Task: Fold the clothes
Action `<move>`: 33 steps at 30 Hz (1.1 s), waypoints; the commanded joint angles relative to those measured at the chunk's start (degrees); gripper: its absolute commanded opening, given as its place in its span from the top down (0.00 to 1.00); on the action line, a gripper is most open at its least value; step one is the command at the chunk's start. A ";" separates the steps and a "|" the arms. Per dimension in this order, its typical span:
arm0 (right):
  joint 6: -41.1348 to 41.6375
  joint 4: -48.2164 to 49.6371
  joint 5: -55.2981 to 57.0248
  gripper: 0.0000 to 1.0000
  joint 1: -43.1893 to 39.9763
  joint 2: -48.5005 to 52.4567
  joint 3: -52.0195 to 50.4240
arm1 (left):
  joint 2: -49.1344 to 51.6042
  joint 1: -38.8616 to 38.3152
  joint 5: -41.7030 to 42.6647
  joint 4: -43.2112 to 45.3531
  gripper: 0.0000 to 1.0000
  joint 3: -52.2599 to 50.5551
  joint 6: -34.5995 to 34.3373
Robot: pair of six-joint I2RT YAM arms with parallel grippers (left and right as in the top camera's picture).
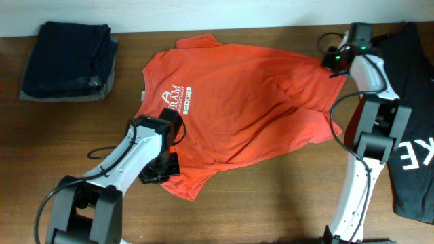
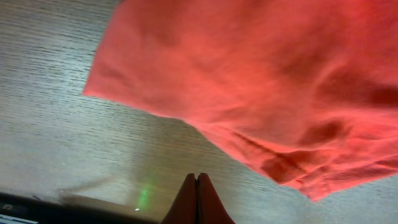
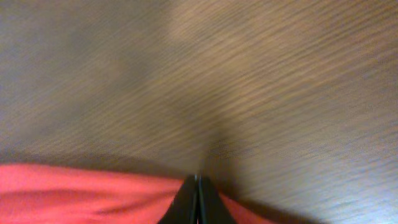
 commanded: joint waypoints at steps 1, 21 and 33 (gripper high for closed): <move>0.37 -7.30 2.36 0.84 -2.60 1.25 12.96 | -0.98 0.24 -2.47 0.02 0.99 0.81 1.16; -6.56 -59.69 -6.69 0.08 -2.19 -3.37 50.31 | -0.98 0.17 -3.39 2.43 0.99 3.82 4.55; -11.28 -59.01 2.84 0.01 -2.14 -37.46 -5.90 | -0.98 0.17 -3.17 3.98 0.99 3.82 4.55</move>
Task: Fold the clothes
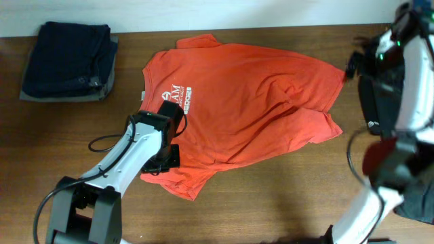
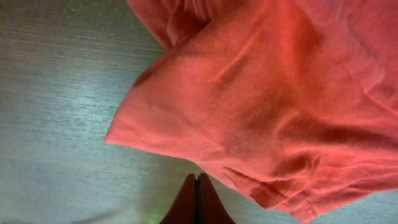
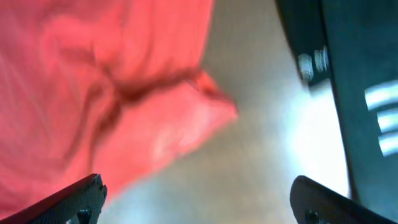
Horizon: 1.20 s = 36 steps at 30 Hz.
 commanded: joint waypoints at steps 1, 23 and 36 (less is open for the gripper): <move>-4.09 1.09 2.12 0.01 0.31 -10.14 -13.42 | -0.98 0.17 -0.39 0.59 0.99 0.90 0.94; -26.27 52.68 2.03 0.05 -0.17 -8.22 -51.23 | -0.98 0.17 0.66 1.88 0.99 0.90 1.38; -31.21 51.60 -2.27 0.23 -0.17 -2.10 -51.91 | -0.98 0.17 0.66 2.25 0.99 0.90 1.38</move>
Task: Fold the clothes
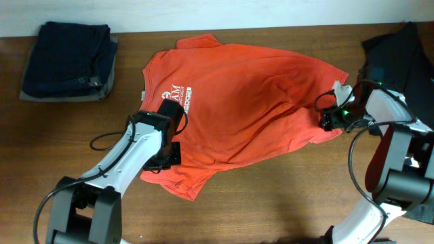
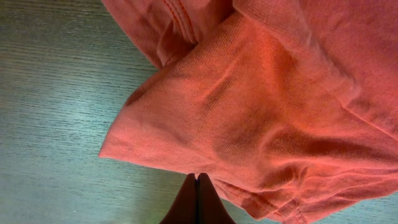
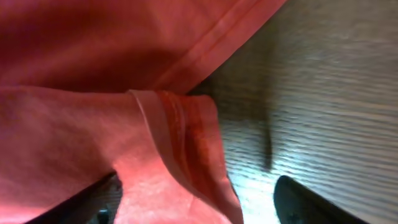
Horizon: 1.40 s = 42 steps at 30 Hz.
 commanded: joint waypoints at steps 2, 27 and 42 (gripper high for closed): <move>-1.81 -0.24 -0.79 0.30 -0.11 1.55 -0.46 | -0.96 0.20 0.37 0.11 0.99 0.79 0.72; 19.12 -40.61 5.88 0.96 0.00 -0.90 23.85 | -0.96 0.20 0.35 0.50 0.99 0.79 1.55; 27.02 -52.19 12.55 0.96 -0.11 -6.60 21.88 | -0.96 0.37 0.15 0.55 0.98 0.79 1.62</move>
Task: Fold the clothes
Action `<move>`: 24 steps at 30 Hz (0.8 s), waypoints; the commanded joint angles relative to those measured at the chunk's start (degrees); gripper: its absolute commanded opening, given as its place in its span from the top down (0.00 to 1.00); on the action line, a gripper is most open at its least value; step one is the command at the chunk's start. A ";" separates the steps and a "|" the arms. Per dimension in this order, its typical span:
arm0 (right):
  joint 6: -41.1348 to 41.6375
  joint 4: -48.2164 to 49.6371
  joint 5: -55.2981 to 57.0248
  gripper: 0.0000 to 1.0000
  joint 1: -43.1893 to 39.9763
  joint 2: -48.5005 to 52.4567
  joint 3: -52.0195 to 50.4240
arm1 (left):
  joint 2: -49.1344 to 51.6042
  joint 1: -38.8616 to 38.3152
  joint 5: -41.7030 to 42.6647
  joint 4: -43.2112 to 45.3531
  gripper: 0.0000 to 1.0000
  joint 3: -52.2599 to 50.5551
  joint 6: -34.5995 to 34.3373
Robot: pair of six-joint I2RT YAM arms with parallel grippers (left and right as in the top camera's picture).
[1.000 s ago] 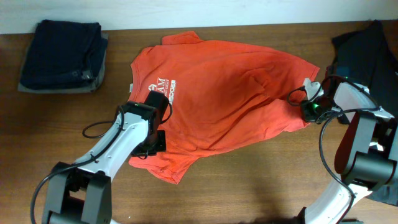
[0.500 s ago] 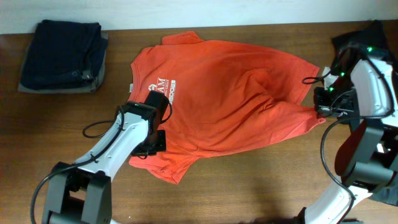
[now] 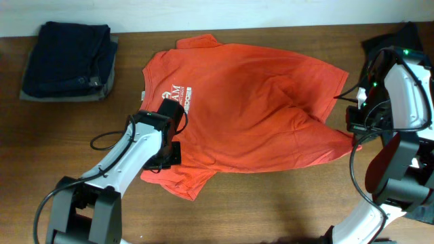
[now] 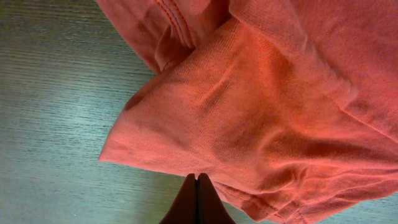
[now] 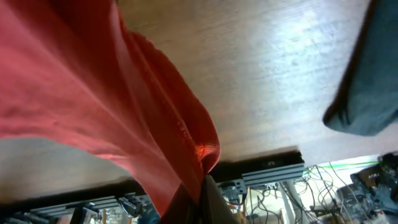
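Note:
An orange t-shirt [image 3: 244, 102] with a white logo lies spread across the middle of the table. My left gripper [image 3: 165, 154] rests over the shirt's near-left sleeve. In the left wrist view it [image 4: 197, 183] is shut, its tips at the edge of the orange cloth [image 4: 261, 93] with nothing seen between them. My right gripper [image 3: 355, 130] is shut on the shirt's lower right corner. That corner is drawn out to the right and lifted, and the cloth [image 5: 93, 81] hangs from the right gripper [image 5: 202, 186].
A stack of folded dark clothes [image 3: 68, 59] sits at the back left. A black garment [image 3: 407, 37] lies at the far right beside the right arm, and its dark cloth [image 5: 367, 81] also shows in the right wrist view. The wooden table [image 3: 285, 196] runs on toward the front edge.
My right gripper was open at the shirt's lower right corner. It is now shut on that corner, which sits farther right and is raised. The left gripper has hardly moved.
First my right gripper was shut on the shirt's back right corner, with the left gripper shut just off the sleeve. Then the right was open and off the shirt, and the left's tips met the sleeve. The right then stood open at the lower right corner, which it now holds.

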 commanded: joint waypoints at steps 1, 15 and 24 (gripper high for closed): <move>2.95 -0.46 2.93 0.96 -0.11 -8.11 -1.40 | -0.96 0.50 0.20 0.04 0.98 0.79 1.42; 11.80 1.55 8.55 0.71 -0.09 -20.98 -13.55 | -0.96 0.57 0.20 0.42 0.98 1.46 2.99; 11.74 5.70 4.50 0.09 -0.04 -20.98 -18.88 | -0.96 0.57 0.20 0.57 0.97 3.69 3.50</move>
